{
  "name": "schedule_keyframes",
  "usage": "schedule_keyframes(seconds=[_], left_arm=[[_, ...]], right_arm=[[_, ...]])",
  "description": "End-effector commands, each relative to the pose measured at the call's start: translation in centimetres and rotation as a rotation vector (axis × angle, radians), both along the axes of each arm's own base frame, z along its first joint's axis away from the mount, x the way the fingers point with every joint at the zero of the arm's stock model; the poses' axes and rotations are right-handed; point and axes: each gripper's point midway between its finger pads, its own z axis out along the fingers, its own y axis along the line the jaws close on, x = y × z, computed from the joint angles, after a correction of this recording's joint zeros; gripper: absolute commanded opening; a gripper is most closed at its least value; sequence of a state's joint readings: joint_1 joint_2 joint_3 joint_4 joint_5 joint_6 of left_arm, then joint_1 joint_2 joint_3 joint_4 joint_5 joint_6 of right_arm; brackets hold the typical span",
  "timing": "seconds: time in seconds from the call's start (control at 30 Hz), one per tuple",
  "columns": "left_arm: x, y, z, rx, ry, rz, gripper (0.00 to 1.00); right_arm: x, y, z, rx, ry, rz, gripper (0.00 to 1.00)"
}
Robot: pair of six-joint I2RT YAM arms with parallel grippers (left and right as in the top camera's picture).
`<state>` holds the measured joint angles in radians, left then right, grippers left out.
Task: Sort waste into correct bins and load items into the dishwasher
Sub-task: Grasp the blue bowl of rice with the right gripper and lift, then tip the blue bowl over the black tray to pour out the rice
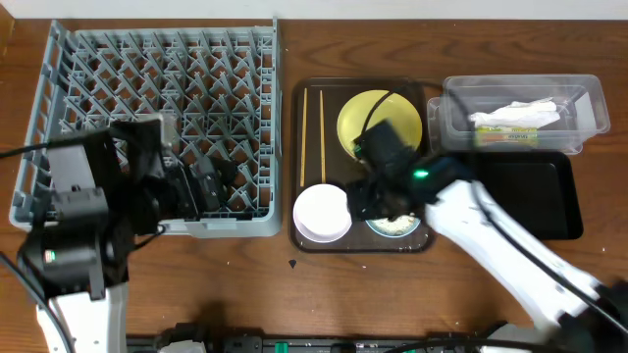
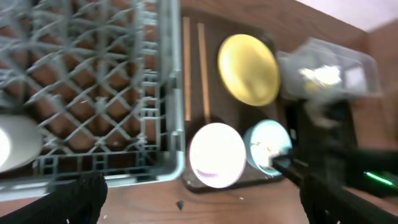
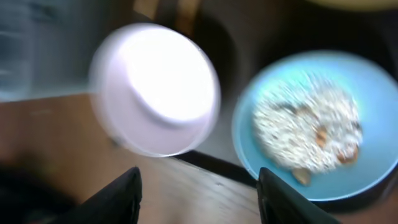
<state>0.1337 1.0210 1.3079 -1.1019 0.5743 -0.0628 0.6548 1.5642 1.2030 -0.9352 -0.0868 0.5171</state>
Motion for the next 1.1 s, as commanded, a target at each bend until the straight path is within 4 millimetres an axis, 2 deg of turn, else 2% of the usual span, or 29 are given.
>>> schedule_keyframes(seconds=[0.0,0.03,0.13,0.27,0.3,0.37,0.4,0.43,0.6,0.67,0.73,0.83,0.9,0.97,1.07], left_arm=[[-1.0,-1.5,1.3,-0.002,-0.064,-0.089,1.0],[-1.2,-1.6,1.5,-0.001,-0.069,-0.096,1.0],[-1.4,-1.7,1.2,-0.004,-0.053,-0.096,1.0],[-1.8,-1.7,0.6,-0.009,-0.015,-0.096,1.0],[-1.9,-1.7,0.4,-0.008,-0.008,-0.095,1.0],[-2.0,-1.7,0.1,-0.009,0.001,-0.094,1.0],[-2.0,-1.7,0.0,-0.01,0.004,-0.094,1.0],[-2.0,-1.7,0.0,-0.01,0.006,-0.094,1.0],[-2.0,-1.7,-0.2,-0.01,0.01,-0.094,1.0],[-1.9,-1.7,-0.2,-0.011,0.013,-0.094,1.0],[-1.9,-1.7,-0.3,-0.011,0.015,-0.094,1.0],[-1.8,-1.7,-0.4,-0.012,0.02,-0.094,0.99],[-1.7,-1.7,-0.4,-0.013,0.024,-0.094,0.99],[-1.7,-1.7,-0.5,-0.013,0.028,-0.094,0.98],[-1.6,-1.6,-0.6,-0.014,0.032,-0.094,0.98]], right_arm=[[2.0,-2.5,-3.2,-0.177,-0.045,-0.18,0.51],[2.8,-2.0,-4.5,-0.175,-0.042,-0.196,0.47],[3.7,-1.5,-6.4,-0.173,-0.031,-0.229,0.45],[4.1,-0.7,-8.1,-0.152,-0.007,-0.233,0.43],[4.1,-0.7,-8.4,-0.156,-0.002,-0.233,0.39],[4.0,-0.8,-8.8,-0.166,0.007,-0.232,0.2],[3.9,-0.9,-8.8,-0.17,0.012,-0.233,0.04],[3.8,-0.9,-8.8,-0.173,0.014,-0.233,0.01],[3.9,-1.9,-8.4,-0.182,0.025,-0.255,0.01],[3.9,-2.8,-7.6,-0.171,0.044,-0.27,0.01],[3.8,-2.6,-6.2,-0.095,0.064,-0.211,0.01],[3.8,-1.4,-2.7,0.131,0.083,-0.074,0.01],[4.1,-1.4,0.2,0.279,0.061,-0.009,0.01],[4.5,-2.3,2.4,0.376,0.029,0.01,0.01],[5.2,-5.2,4.9,0.474,-0.013,-0.008,0.01]])
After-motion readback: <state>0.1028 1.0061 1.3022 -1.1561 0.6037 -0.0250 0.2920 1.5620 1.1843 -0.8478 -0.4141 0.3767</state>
